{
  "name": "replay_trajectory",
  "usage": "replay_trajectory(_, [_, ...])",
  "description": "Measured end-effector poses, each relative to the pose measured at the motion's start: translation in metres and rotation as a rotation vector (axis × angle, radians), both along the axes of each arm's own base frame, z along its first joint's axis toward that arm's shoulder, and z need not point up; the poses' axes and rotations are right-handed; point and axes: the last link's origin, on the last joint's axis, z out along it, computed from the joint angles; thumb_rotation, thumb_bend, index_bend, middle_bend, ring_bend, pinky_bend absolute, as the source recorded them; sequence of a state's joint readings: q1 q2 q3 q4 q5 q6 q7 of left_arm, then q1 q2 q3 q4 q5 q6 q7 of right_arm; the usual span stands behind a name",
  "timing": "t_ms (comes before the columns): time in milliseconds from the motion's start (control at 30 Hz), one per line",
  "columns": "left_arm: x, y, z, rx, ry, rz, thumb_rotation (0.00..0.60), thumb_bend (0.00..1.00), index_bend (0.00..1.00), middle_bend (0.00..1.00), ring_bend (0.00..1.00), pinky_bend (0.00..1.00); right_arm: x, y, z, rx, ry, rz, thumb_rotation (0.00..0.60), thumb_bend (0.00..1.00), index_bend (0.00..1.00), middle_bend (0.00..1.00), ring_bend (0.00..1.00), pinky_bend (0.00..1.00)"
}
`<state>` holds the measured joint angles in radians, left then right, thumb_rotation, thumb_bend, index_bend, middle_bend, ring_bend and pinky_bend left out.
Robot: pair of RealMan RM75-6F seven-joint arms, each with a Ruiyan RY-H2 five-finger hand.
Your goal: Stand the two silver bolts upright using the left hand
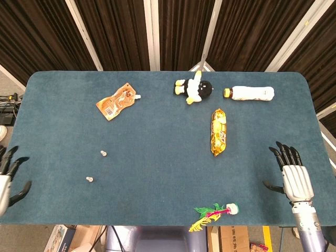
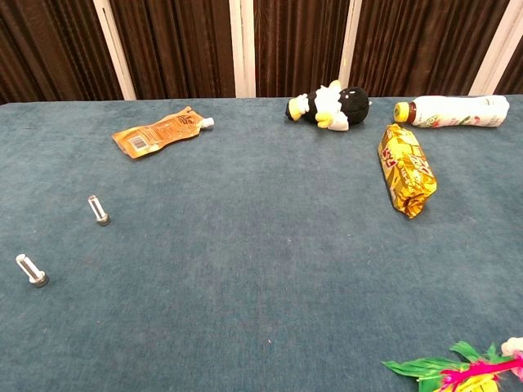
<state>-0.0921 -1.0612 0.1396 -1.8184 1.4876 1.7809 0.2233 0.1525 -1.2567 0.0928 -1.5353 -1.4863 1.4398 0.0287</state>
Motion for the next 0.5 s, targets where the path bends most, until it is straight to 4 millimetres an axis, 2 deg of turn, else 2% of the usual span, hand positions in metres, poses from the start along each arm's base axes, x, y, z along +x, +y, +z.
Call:
replay_trajectory(100, [-0.016, -0.007, 0.007, 0.014, 0.013, 0.038, 0.6, 0.44, 0.24, 0.05, 0.0, 0.0, 0.001, 0.002, 0.004, -0.026, 0.012, 0.032, 0.6, 0.11, 0.16, 0.07, 0.04, 0.0])
replay_trajectory(200, [-0.023, -0.002, 0.012, 0.047, 0.035, 0.05, 0.6, 0.44, 0.23, 0.05, 0.0, 0.0, 0.003, 0.004, 0.008, -0.048, 0.026, 0.061, 0.6, 0.11, 0.16, 0.07, 0.04, 0.0])
replay_trajectory(500, [-0.035, 0.009, 0.014, 0.037, 0.003, 0.048, 0.6, 0.44, 0.2, 0.03, 0.0, 0.0, 0.002, 0.007, 0.014, -0.035, 0.049, 0.079, 0.6, 0.11, 0.16, 0.07, 0.04, 0.0])
